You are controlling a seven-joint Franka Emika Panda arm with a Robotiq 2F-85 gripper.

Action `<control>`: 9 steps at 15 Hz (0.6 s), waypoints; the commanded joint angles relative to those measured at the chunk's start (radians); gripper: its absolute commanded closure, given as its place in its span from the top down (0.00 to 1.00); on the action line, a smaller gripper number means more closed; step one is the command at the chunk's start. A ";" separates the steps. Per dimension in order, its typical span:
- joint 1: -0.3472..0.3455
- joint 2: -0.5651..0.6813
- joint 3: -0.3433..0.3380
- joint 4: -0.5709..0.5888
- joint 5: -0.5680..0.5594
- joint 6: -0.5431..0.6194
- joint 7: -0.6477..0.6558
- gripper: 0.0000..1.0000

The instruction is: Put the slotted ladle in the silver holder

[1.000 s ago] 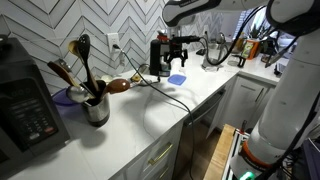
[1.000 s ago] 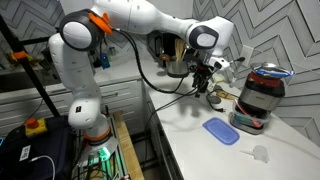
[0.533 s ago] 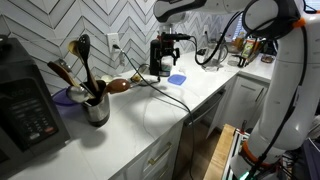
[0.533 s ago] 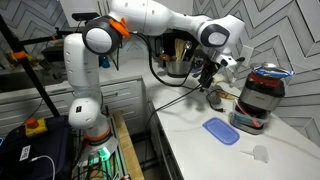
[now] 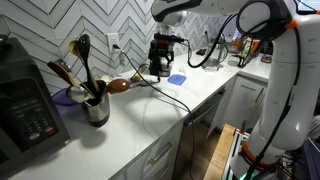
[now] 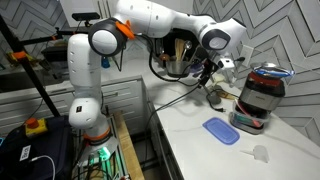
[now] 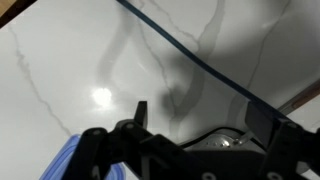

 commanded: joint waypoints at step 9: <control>0.004 0.120 -0.033 0.046 0.110 0.158 0.207 1.00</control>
